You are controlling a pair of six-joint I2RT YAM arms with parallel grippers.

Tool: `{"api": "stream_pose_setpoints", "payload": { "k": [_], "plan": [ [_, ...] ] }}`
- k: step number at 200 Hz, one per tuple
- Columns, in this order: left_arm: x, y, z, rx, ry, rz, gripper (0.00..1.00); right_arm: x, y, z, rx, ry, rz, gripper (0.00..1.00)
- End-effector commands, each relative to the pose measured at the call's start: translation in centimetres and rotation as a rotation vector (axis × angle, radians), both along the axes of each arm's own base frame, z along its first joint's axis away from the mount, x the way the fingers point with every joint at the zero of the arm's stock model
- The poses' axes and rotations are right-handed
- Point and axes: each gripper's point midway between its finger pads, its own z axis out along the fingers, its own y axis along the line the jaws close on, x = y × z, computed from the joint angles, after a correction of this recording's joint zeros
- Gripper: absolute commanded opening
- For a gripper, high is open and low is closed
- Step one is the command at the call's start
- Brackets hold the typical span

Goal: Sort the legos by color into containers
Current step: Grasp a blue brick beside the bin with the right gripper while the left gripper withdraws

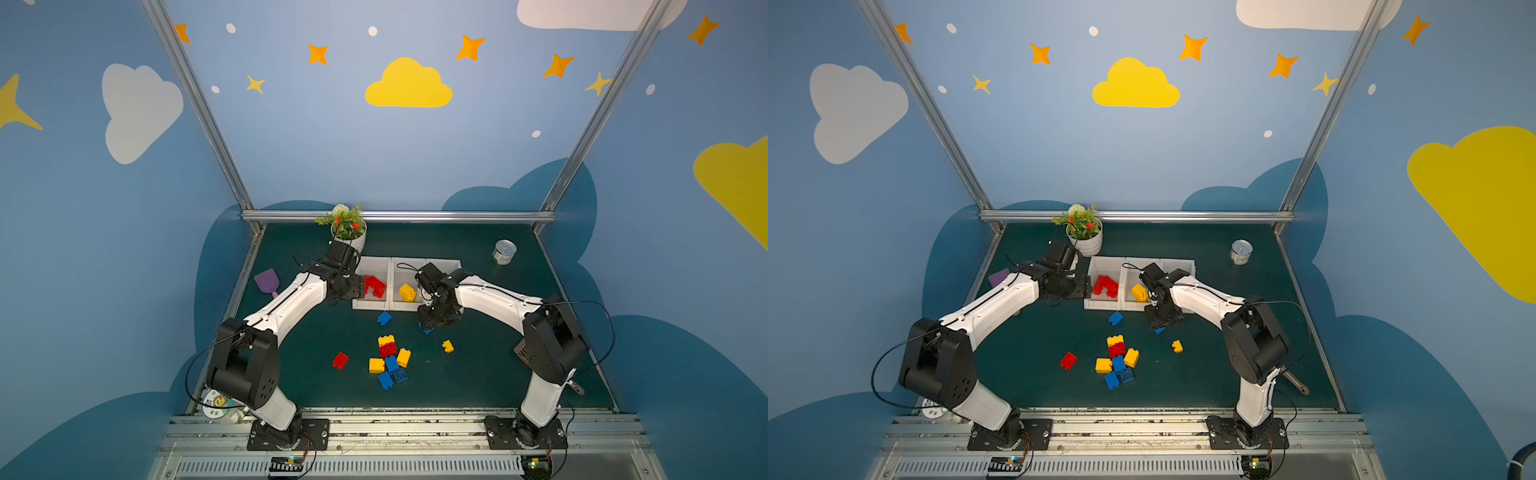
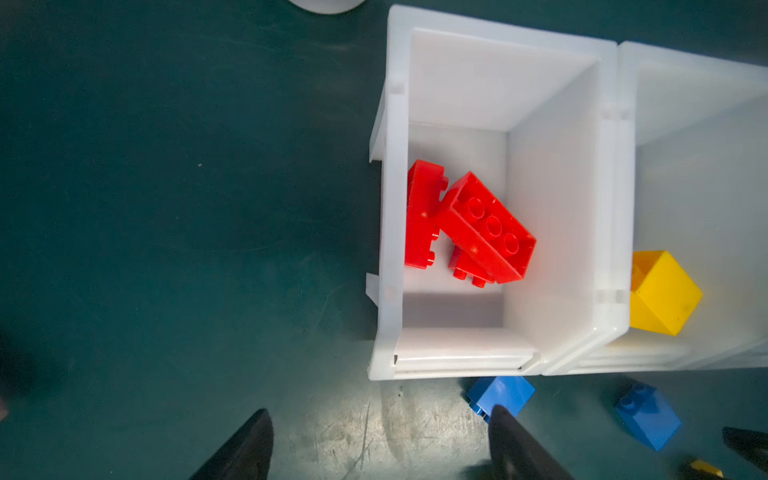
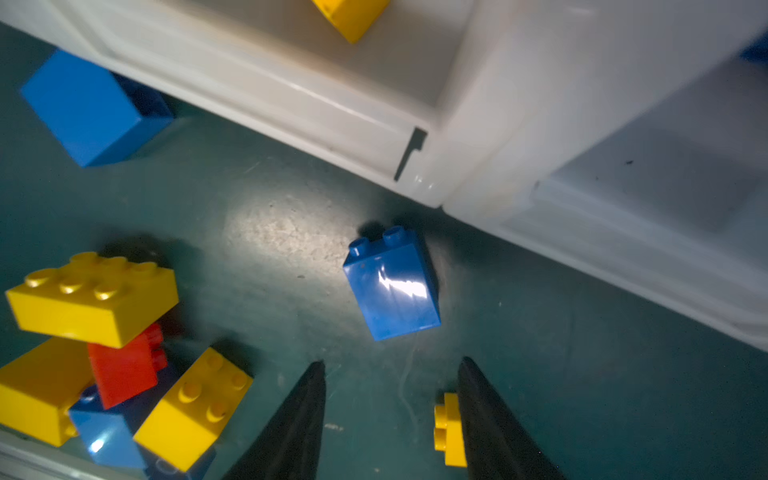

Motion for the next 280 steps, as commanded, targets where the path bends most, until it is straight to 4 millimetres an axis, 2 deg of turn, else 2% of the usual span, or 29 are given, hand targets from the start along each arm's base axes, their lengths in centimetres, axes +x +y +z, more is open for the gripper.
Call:
{"api": "stream_pose_setpoints", "payload": {
  "k": [1, 42, 118, 140, 176, 204, 236, 256, 280],
  "plan": [
    [-0.3, 0.1, 0.5, -0.03, -0.019, 0.016, 0.81, 1.1, 0.4, -0.4, 0.015, -0.069, 0.003, 0.51],
    [-1.0, 0.5, 0.5, -0.03, -0.023, 0.032, 0.82, 1.2, 1.1, -1.7, 0.041, -0.069, 0.015, 0.51],
    [-1.8, 0.8, 0.1, -0.038, -0.012, 0.046, 0.82, 0.8, 1.2, -3.8, 0.0, -0.053, 0.037, 0.45],
    [-1.9, 0.8, 0.2, -0.04, -0.015, 0.046, 0.82, 0.4, 1.1, -4.4, -0.017, -0.048, 0.043, 0.4],
    [-2.0, 0.8, 0.3, -0.043, -0.015, 0.046, 0.82, 0.1, 1.0, -4.5, -0.034, -0.048, 0.047, 0.26],
    [-2.1, 0.8, 0.4, -0.043, -0.016, 0.045, 0.82, 0.1, 1.2, -3.0, -0.02, -0.065, 0.052, 0.21],
    [-2.4, 0.8, 0.6, -0.046, -0.017, 0.041, 0.82, 0.8, 0.7, 1.1, 0.001, -0.144, 0.06, 0.19],
    [-2.5, 0.6, 0.5, -0.059, -0.017, 0.031, 0.82, 1.8, -0.1, 3.8, 0.008, -0.197, 0.05, 0.2],
    [-2.8, 0.0, 0.3, -0.084, -0.011, 0.002, 0.82, 4.0, -1.6, 6.5, 0.013, -0.249, 0.011, 0.2]
  ]
}}
